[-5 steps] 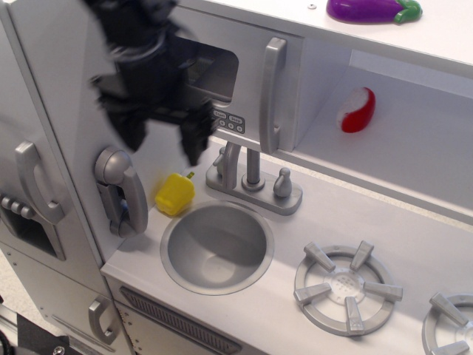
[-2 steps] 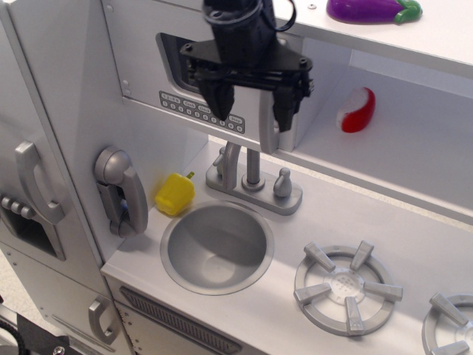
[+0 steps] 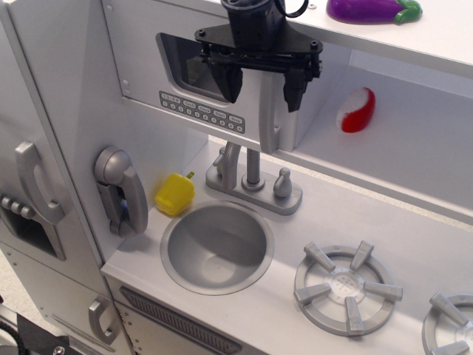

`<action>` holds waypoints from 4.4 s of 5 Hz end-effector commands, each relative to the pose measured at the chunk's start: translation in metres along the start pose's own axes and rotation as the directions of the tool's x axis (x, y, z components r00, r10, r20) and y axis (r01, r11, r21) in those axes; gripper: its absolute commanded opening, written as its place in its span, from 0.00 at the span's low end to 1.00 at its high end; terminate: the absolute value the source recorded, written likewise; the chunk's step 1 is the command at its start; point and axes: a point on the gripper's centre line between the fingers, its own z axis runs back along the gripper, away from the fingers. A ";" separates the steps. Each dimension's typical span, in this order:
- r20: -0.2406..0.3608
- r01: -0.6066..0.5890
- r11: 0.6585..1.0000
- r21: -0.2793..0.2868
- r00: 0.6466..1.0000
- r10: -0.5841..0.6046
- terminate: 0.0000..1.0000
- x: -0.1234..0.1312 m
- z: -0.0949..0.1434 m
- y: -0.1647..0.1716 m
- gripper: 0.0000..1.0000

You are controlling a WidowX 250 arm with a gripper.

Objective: Open microwave

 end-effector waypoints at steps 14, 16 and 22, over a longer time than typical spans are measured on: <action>-0.146 0.052 0.997 -0.060 0.987 -0.060 0.00 0.004 0.027 -0.061 1.00; -0.143 0.000 1.000 -0.011 0.990 -0.002 0.00 0.019 0.020 -0.016 1.00; -0.076 0.121 0.990 0.071 0.990 -0.116 0.00 -0.066 0.051 0.104 1.00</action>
